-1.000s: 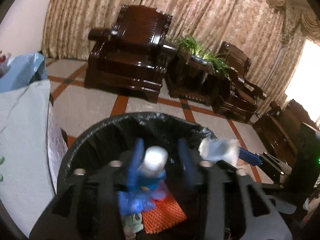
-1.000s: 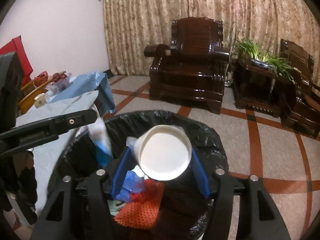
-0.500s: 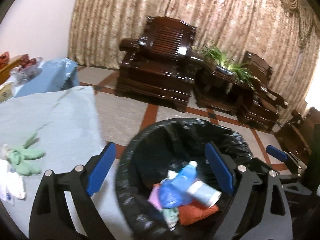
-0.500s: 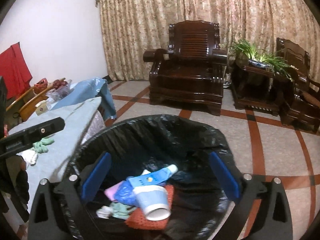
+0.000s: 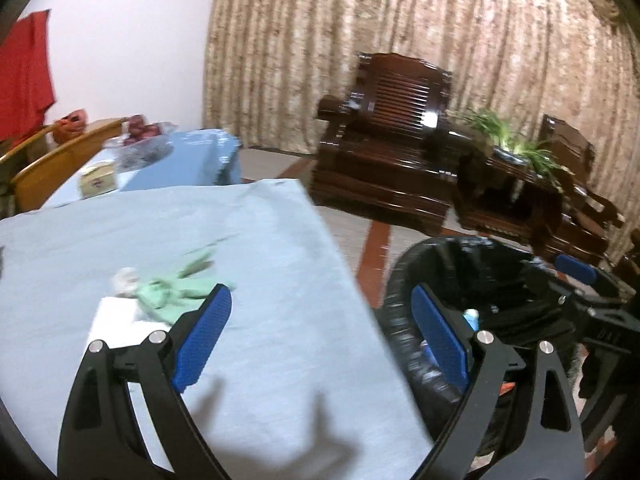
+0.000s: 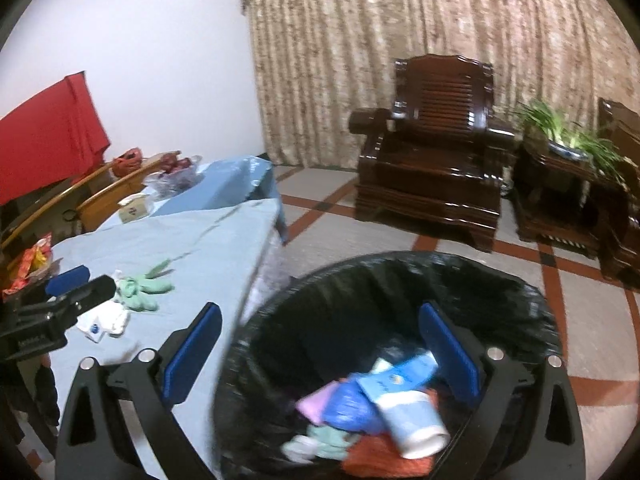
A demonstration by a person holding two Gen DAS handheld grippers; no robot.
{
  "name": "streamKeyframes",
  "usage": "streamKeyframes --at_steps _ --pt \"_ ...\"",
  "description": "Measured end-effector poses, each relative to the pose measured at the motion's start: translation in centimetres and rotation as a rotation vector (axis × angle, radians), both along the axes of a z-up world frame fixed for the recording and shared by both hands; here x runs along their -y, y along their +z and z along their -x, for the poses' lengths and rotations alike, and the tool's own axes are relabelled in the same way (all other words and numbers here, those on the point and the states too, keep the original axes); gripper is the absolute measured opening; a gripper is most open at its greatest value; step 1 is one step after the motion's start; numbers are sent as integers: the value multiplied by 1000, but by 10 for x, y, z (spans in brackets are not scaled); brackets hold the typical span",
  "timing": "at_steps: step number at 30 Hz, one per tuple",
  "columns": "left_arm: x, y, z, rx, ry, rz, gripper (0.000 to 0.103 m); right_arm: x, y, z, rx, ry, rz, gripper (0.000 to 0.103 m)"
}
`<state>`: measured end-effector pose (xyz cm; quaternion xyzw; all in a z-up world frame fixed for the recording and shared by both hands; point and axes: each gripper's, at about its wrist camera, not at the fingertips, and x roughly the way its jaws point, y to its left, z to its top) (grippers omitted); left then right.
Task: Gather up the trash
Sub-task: 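Move both grippers back over the table toward the white box, then grasp the white medicine box with the left gripper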
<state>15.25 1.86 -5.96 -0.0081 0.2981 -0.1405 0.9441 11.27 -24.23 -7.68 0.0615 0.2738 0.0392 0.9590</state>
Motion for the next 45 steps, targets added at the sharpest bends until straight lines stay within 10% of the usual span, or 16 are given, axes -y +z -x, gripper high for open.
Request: streamKeyframes --at_steps 17,45 --pt "-156 -37 3 -67 300 -39 89 -138 -25 -37 -24 208 24 97" --pt "-184 -111 -42 -270 290 -33 59 -200 -69 -80 -128 259 66 97"
